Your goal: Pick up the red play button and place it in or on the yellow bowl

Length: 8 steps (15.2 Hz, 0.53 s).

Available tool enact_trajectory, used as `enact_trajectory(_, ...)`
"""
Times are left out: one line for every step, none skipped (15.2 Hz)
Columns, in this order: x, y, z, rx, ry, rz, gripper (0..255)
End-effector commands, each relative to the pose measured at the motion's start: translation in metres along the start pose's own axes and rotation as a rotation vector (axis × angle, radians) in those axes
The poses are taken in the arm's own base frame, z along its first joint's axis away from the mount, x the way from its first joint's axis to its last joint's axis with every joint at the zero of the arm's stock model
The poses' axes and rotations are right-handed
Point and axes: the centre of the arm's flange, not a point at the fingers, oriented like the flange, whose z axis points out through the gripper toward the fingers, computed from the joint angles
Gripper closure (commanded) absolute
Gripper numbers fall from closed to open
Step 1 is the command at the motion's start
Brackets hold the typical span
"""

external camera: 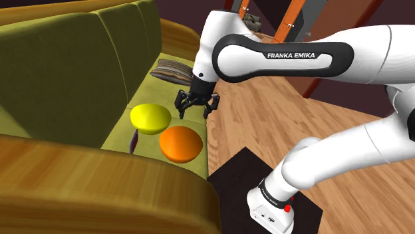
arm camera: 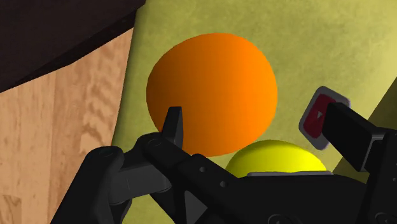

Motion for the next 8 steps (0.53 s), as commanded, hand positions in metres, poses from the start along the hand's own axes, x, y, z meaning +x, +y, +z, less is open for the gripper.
enact_trajectory(0.001, -0.021, 0.016, -0.006, 0.007, 0.034, 0)
enact_trajectory(0.003, -0.032, 0.024, -0.009, 0.011, 0.050, 0)
enact_trajectory(0.005, -0.042, 0.032, -0.013, 0.014, 0.066, 0)
enact_trajectory(0.008, -0.053, 0.040, -0.017, 0.018, 0.082, 0)
enact_trajectory(0.010, -0.064, 0.048, -0.021, 0.021, 0.098, 0)
enact_trajectory(0.013, -0.074, 0.056, -0.025, 0.024, 0.114, 0)
enact_trajectory(0.016, -0.084, 0.065, -0.028, 0.028, 0.130, 0)
enact_trajectory(0.020, -0.095, 0.073, -0.032, 0.031, 0.146, 0)
